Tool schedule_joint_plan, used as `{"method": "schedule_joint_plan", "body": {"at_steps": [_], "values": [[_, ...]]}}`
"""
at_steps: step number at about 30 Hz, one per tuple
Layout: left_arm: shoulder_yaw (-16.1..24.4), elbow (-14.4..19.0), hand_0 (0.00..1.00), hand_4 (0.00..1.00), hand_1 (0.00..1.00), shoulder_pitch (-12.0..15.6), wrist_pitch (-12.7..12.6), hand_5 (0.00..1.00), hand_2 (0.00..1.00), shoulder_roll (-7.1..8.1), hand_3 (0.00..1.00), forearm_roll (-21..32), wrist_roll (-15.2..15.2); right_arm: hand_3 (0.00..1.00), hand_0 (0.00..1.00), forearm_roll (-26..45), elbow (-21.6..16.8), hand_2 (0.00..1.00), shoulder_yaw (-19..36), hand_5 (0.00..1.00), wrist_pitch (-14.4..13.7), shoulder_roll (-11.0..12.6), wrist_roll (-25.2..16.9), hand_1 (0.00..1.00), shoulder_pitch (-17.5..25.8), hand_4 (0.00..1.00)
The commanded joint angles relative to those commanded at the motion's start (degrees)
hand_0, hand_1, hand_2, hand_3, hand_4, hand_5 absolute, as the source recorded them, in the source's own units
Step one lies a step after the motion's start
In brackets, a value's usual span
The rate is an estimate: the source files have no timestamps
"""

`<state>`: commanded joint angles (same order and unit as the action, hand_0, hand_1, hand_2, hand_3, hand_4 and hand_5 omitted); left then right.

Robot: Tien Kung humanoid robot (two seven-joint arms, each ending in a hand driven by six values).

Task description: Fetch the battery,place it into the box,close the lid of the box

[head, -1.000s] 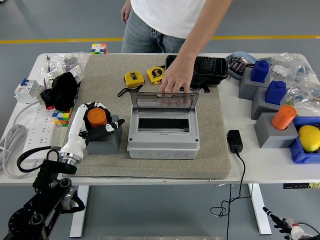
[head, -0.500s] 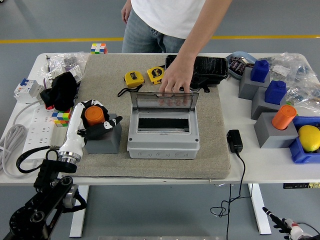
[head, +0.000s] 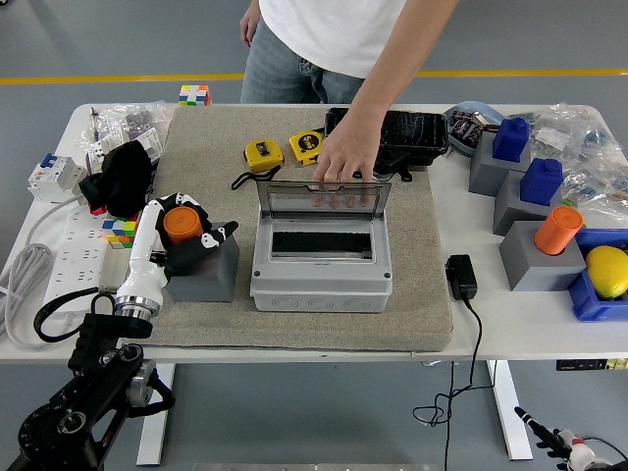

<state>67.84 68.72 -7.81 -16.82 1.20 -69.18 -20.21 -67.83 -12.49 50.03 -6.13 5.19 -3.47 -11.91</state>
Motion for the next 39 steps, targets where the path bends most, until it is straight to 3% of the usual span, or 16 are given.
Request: {"method": "schedule_joint_plan", "body": {"at_steps": [14,25,32,39], "values": [[-0.47,0.77,0.031,0.912,0.021,-0.14,-0.53,0.12,0.079,0.02,0.088,1.1,-0.16,0.867,0.908,-0.02,0.08,0.831,0.13,0.998,0.01,0.09,-0.07,0.893,0.14,0.998],[-0.29,2.27,0.032,0.914,0.024,-1.93,-0.57,0.121,0.08,0.84,0.089,0.12,0.29,0.867,0.908,0.15,0.11,0.831,0.28,0.998,-0.02,0.04,-0.1,0.893,-0.14,0.998],[0.62,5.8,0.031,0.916,0.024,-2.55,-2.0,0.134,0.079,1.99,0.089,-7.95,2.19,0.867,0.908,0.13,0.23,0.83,0.23,0.998,-0.01,0.06,-0.09,0.894,-0.08,0.998],[0.06,11.59,0.029,0.913,0.023,-3.06,-4.28,0.145,0.077,4.41,0.089,-19.96,5.72,0.866,0.908,0.05,0.36,0.83,0.35,0.998,-0.03,0.29,-0.08,0.894,-0.39,0.998]]}}
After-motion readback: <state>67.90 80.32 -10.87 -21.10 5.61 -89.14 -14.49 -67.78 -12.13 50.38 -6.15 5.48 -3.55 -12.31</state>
